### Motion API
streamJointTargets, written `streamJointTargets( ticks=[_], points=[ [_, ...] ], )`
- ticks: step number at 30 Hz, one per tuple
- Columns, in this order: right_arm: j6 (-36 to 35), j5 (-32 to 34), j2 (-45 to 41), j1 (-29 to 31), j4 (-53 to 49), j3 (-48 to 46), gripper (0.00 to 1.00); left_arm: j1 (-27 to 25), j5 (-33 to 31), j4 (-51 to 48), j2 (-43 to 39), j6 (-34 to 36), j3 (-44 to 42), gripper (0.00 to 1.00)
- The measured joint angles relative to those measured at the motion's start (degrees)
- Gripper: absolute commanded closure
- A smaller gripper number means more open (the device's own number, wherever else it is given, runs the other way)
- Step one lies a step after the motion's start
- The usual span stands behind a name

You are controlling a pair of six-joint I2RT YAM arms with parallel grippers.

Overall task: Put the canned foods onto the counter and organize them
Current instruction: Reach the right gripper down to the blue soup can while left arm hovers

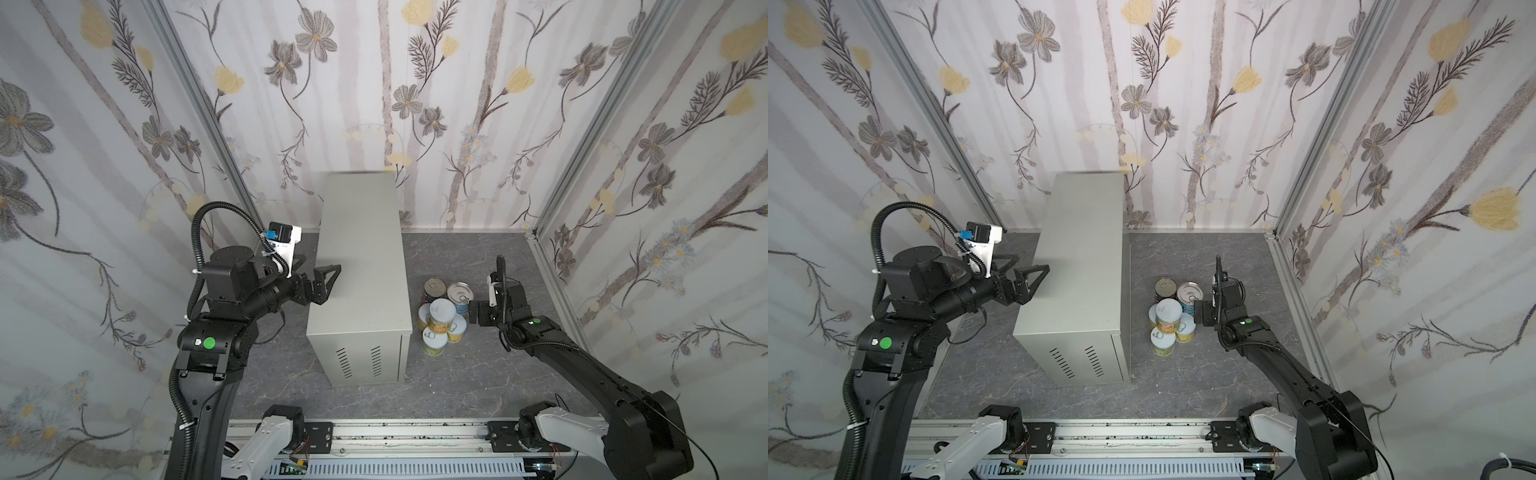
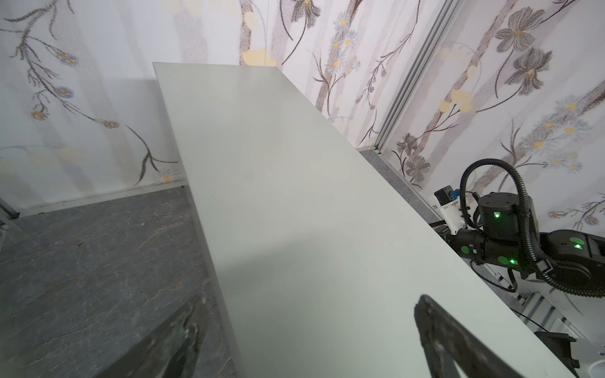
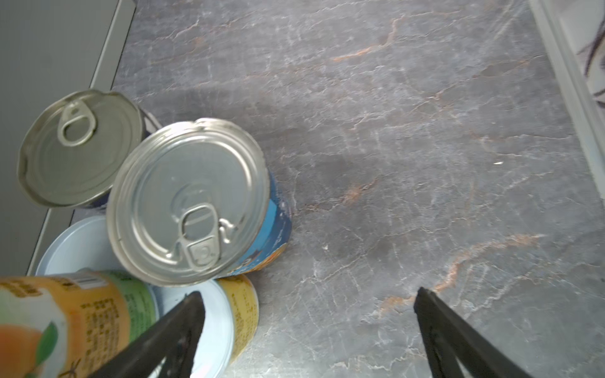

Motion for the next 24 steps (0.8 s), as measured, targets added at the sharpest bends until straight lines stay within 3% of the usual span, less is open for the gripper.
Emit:
streamJointTargets(
  ticks=[9, 24],
  points=[
    [-2.4, -3.2, 7.7, 3.1, 2.1, 4.2, 0.00, -0.1, 0.9, 0.0, -3.3, -1.5, -0.3, 0.00],
    [-2.3, -2.5, 15.3, 3.6, 8.1, 9.0, 0.05, -0.1, 3.1, -1.0, -3.4, -4.5, 0.0, 0.00]
  ],
)
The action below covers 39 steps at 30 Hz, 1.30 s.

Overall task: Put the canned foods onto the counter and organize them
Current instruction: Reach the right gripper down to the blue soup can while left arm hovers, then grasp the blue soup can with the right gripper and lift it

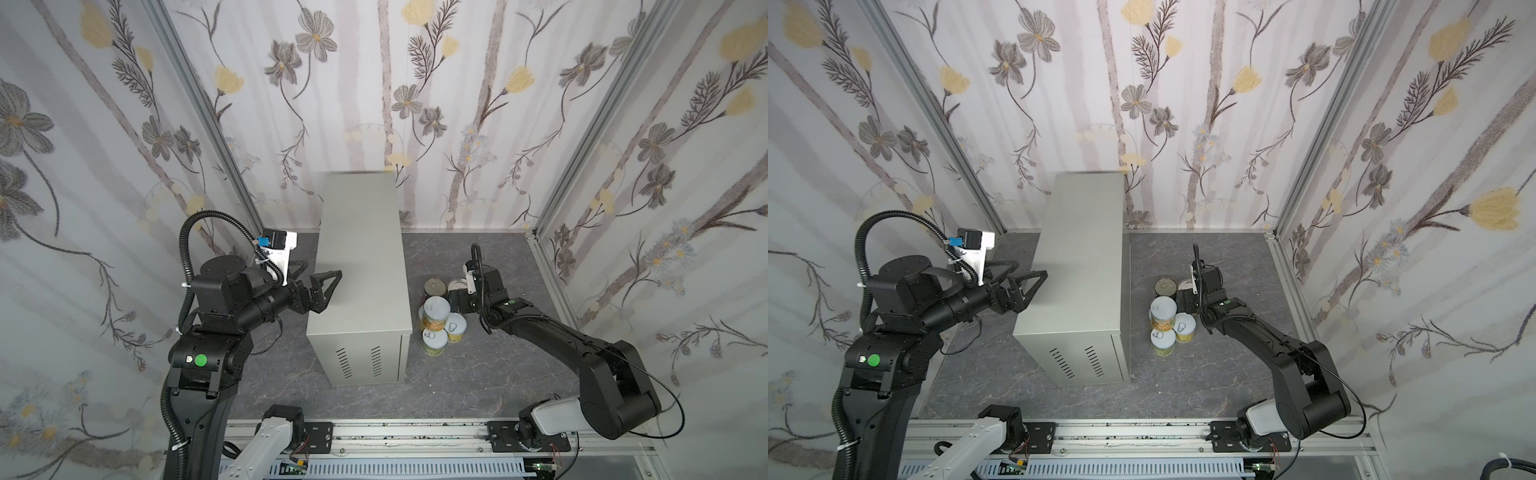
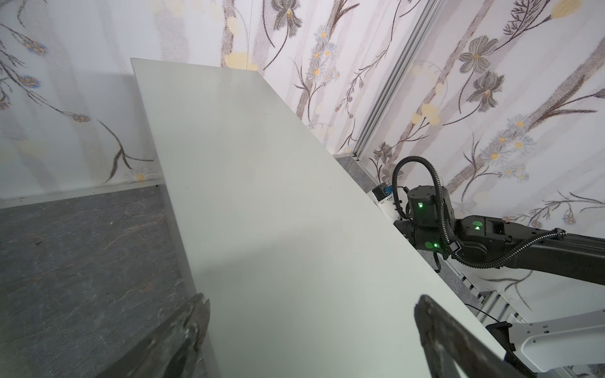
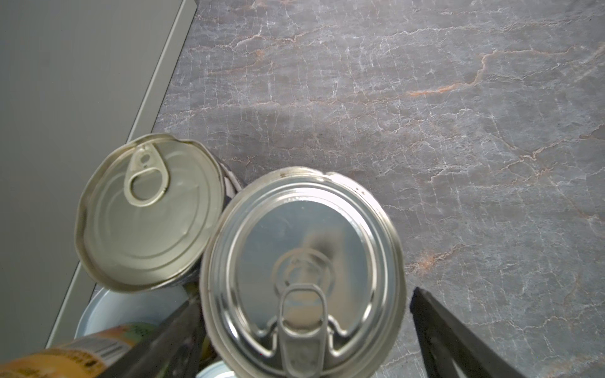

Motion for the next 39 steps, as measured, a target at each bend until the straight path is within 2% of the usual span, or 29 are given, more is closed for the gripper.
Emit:
streamJointTargets(
  ticks=[6, 17, 27, 34, 39],
  points=[
    [-0.1, 0.0, 2.6, 0.0, 1.5, 0.7, 0.08, 0.0, 0.3, -0.5, 0.3, -1.1, 0.5, 0.00],
    [-0.5, 0.2, 3.2, 0.0, 2.7, 0.7, 0.30, 0.0, 0.7, -0.7, 0.8, -3.0, 0.6, 0.00],
    [-2.4, 2.8, -3.1, -0.1, 0.7, -2.0, 0.49, -0.1, 1.4, 0.3, 1.9, -5.5, 0.0, 0.00],
    [-4.1, 3.7, -7.5, -0.5, 0.0, -1.6, 0.52, -0.1, 1.6, 1.1, 2.2, -7.0, -0.1, 0.00],
    [-5.6, 3.3, -11.3, -0.5, -3.9, 3.1, 0.53, -0.2, 1.6, 1.1, 2.5, -7.2, 0.0, 0.00]
  ],
)
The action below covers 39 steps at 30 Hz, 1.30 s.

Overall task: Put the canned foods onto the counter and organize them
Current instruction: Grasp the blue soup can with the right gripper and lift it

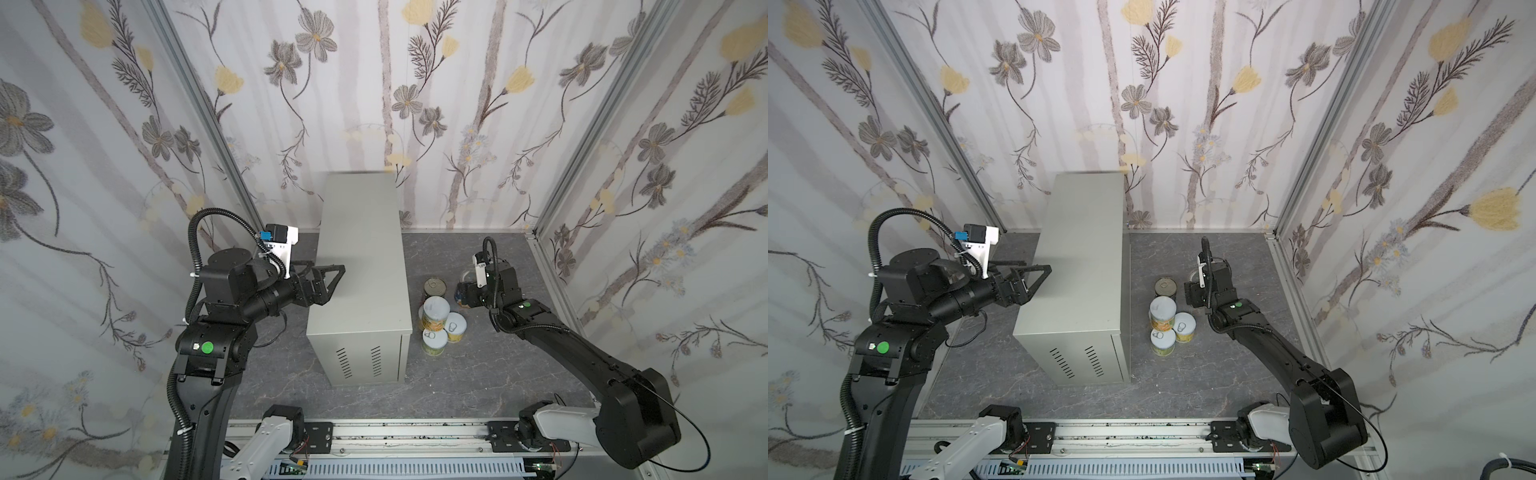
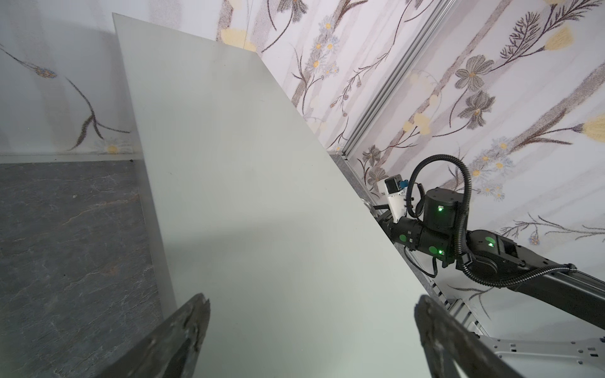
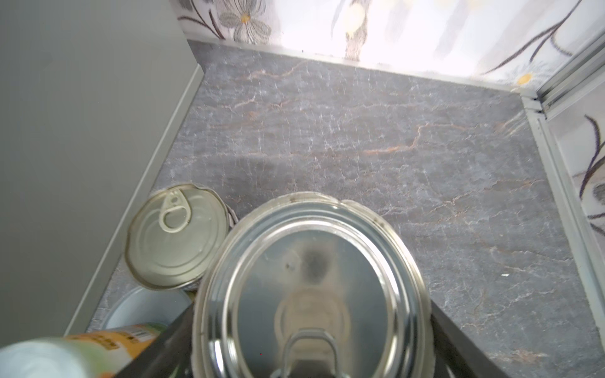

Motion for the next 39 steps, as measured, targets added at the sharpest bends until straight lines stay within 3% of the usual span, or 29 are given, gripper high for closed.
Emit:
streamJointTargets(
  ticks=[5, 12, 21, 27, 31, 39],
  points=[
    [-0.9, -4.3, -3.3, 0.0, -2.6, 7.9, 0.54, 0.0, 1.2, 0.0, 0.0, 0.1, 0.0, 0.00],
    [-2.9, -16.7, -6.5, 0.6, -8.2, 19.2, 0.54, 0.0, 3.0, 0.0, -0.2, 0.9, 0.0, 0.00],
    [-5.7, -28.9, -7.3, 10.0, -17.1, 34.6, 0.51, 0.0, 3.5, 0.0, -0.8, 2.8, -0.2, 0.00],
    [-7.4, -27.9, -1.0, 21.3, -24.3, 49.4, 0.51, 0.0, 4.5, 0.4, -1.3, 2.6, -1.5, 0.00],
    [-8.0, -22.6, 5.9, 26.9, -31.5, 59.3, 0.50, -0.1, 4.5, 0.4, -2.0, 2.6, -1.6, 0.00],
    [-8.7, -16.9, 18.7, 31.9, -42.3, 73.5, 0.48, -0.1, 4.4, 0.3, -4.0, 3.1, -1.6, 0.00]
  ],
)
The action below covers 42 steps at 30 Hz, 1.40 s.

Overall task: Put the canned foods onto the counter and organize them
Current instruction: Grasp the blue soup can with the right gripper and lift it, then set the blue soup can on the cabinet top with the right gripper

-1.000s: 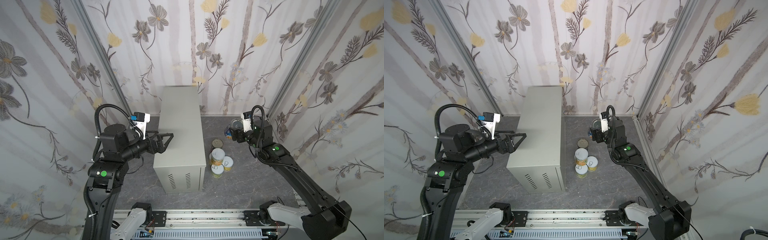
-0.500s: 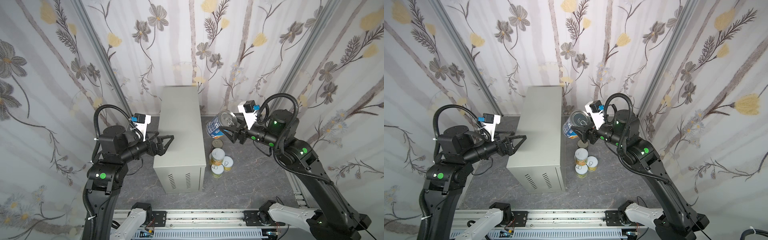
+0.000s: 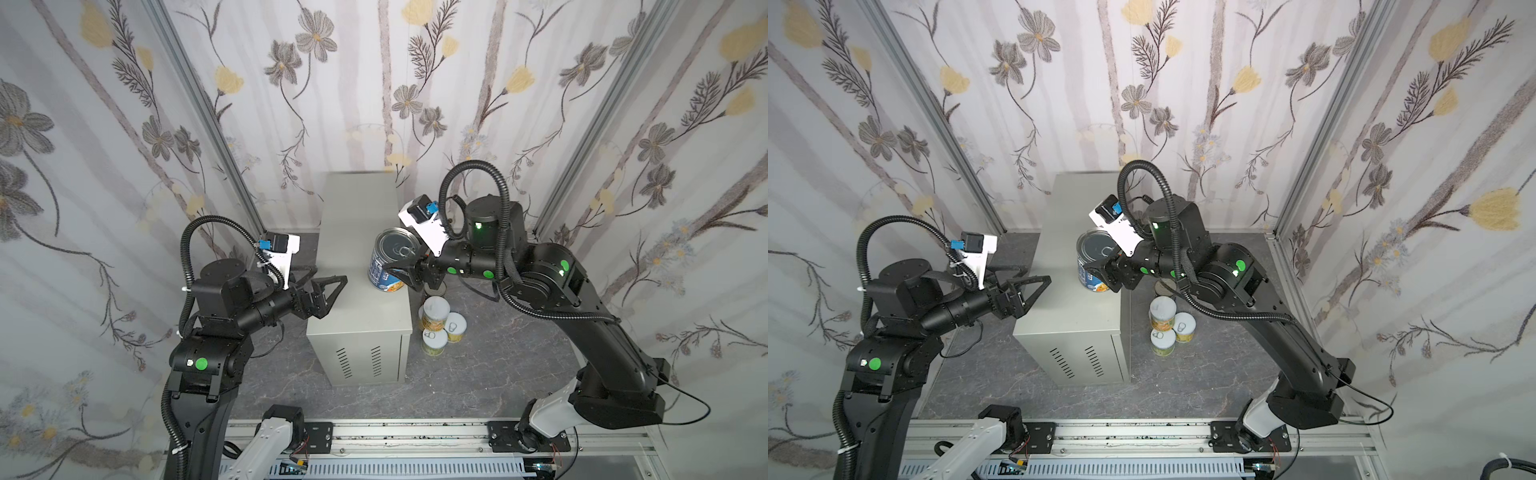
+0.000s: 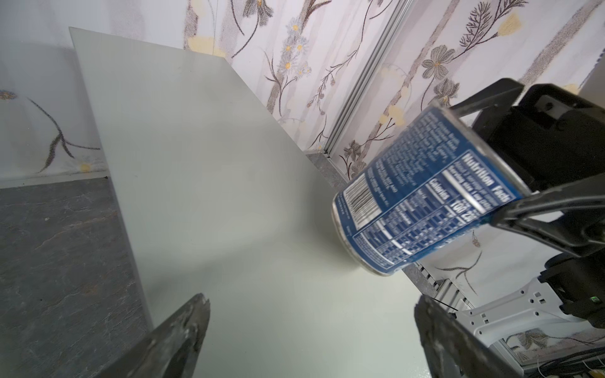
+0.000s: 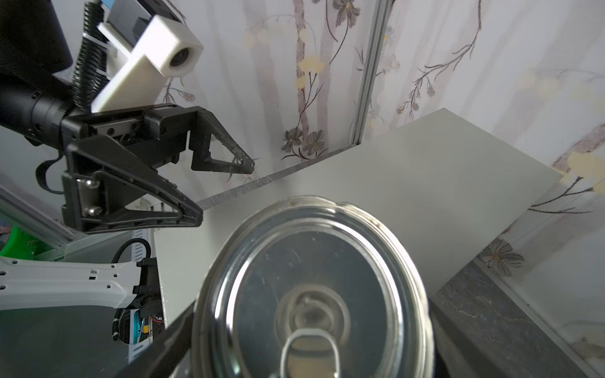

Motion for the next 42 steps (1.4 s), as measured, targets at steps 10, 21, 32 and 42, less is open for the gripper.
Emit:
streamJointTargets(
  ticks=[10, 21, 32, 42],
  points=[
    [0.0, 1.7, 6.0, 0.2, -2.5, 5.3, 0.37, 0.0, 0.5, 0.0, -1.8, 0.2, -2.1, 0.00],
    [2.1, 0.0, 7.8, -1.0, 1.1, 5.6, 0.13, -1.1, 3.1, -0.5, 2.4, -0.2, 0.1, 0.00],
    [7.0, -5.8, -7.5, -8.3, 17.9, -7.6, 0.00, -6.6, 0.3, -0.2, 4.8, 0.8, 3.1, 0.00],
    [9.5, -4.4, -22.4, -13.7, 24.0, -25.8, 0.00, -17.1, -8.9, 1.5, 10.3, 4.0, 7.0, 0.00]
  ],
)
